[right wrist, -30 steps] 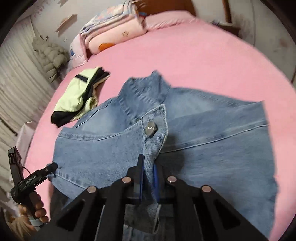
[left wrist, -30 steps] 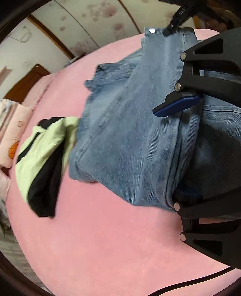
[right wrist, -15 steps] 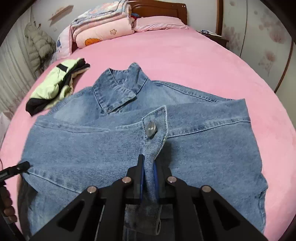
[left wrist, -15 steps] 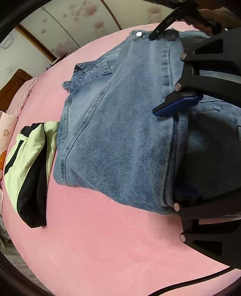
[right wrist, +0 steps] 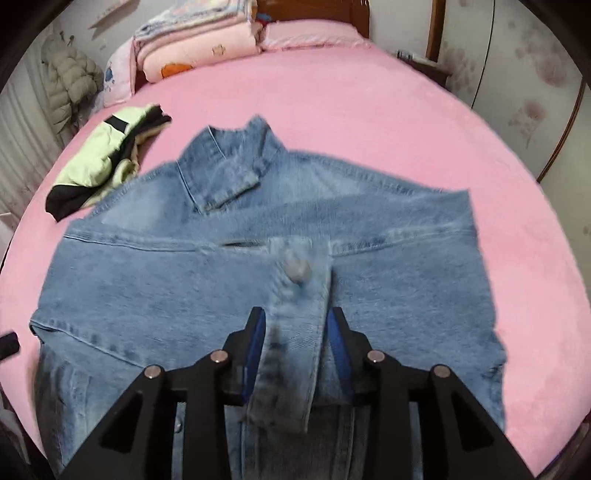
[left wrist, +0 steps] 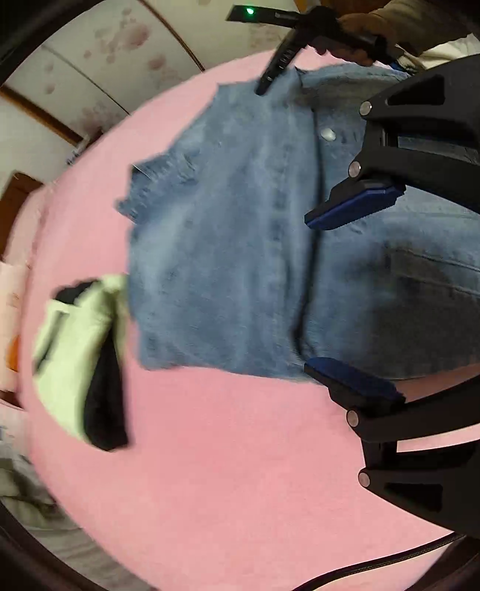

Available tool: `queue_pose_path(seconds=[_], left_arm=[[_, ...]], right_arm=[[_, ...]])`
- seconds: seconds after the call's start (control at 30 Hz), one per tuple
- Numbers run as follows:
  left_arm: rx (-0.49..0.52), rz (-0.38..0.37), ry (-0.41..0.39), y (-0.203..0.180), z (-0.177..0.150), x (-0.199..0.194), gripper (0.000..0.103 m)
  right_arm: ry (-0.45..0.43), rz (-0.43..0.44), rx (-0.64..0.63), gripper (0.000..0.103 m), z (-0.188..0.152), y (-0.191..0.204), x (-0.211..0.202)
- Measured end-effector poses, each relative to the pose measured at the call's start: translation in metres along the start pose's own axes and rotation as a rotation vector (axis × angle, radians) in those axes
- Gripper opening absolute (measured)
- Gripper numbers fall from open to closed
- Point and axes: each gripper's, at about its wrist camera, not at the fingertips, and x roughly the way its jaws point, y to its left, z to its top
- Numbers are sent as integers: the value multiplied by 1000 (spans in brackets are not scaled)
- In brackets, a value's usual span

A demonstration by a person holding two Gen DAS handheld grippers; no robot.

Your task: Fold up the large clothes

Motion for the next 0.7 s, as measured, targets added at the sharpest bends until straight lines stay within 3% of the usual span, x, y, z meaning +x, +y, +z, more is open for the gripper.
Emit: queue_pose_path(seconds=[0.13,0.27,0.37,0.47,0.53,0.7], left_arm=[[-13,-46,-120,-16,24,7,78],[-51,-36,-103,-22,28,59,78],[-73,49,-71,-17,20,100,77],[-9,129,-74,-21,12,125,78],[29,173,-78,-29,12,124,79],[-6,157,-57,-27,10,95,79]], right_arm=[[-47,76,-21,35,2,20,-16],[-19,169,-61,35,-3,49,4],[10,147,-103,35,-11,59,25],[35,17,-142,32,-24,45,44],[37,98,-106,25,-28,25,38],[53,44,-67,27,-33,-16,7]])
